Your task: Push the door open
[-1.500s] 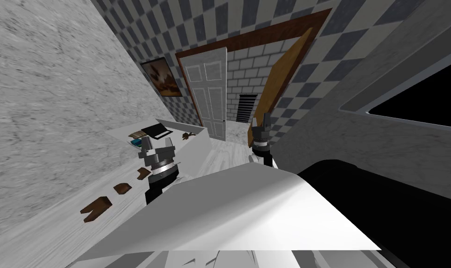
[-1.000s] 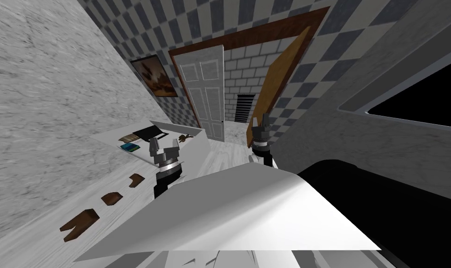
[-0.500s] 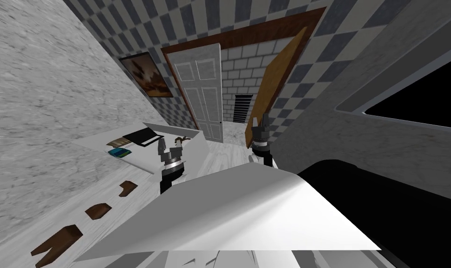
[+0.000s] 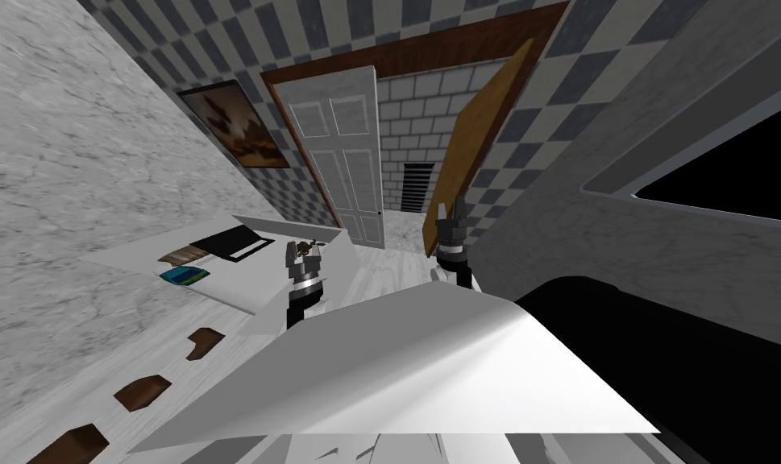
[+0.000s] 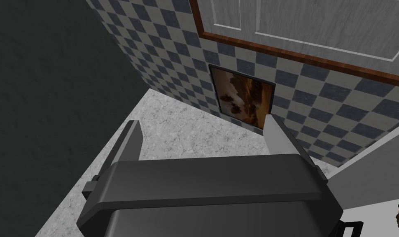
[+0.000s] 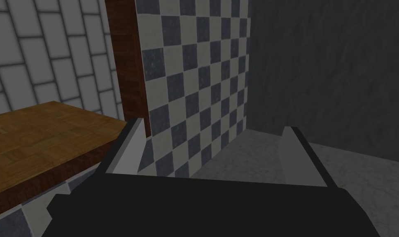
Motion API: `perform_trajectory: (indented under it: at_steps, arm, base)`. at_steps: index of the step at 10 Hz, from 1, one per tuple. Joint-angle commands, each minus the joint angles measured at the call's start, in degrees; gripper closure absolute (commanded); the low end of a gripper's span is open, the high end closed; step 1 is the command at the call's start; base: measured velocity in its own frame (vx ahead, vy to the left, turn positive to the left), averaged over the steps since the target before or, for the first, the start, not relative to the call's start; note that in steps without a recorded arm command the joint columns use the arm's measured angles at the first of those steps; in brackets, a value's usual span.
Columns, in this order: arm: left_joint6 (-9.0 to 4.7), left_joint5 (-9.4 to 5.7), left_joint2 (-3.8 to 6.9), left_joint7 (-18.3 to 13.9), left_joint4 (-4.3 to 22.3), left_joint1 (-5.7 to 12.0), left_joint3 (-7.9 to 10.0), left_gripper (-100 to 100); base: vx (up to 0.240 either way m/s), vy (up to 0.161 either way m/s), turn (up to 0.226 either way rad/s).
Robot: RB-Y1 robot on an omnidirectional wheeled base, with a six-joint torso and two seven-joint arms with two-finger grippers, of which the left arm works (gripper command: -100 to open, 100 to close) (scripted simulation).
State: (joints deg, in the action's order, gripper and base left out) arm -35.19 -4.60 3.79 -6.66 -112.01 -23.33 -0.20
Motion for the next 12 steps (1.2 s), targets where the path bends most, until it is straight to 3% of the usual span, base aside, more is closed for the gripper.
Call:
perform_trajectory:
  at_steps: [1,12]
  arm:
    - [-0.12,-0.02,0.20,0.2,2.1,1.06,0.05,-100]
    - [-2.84,-0.19,1.44,1.3,19.1,8.75,0.44,-100]
  base:
    - [0.106,0.004,-0.079]
    - [0.098,-0.006,-0.089]
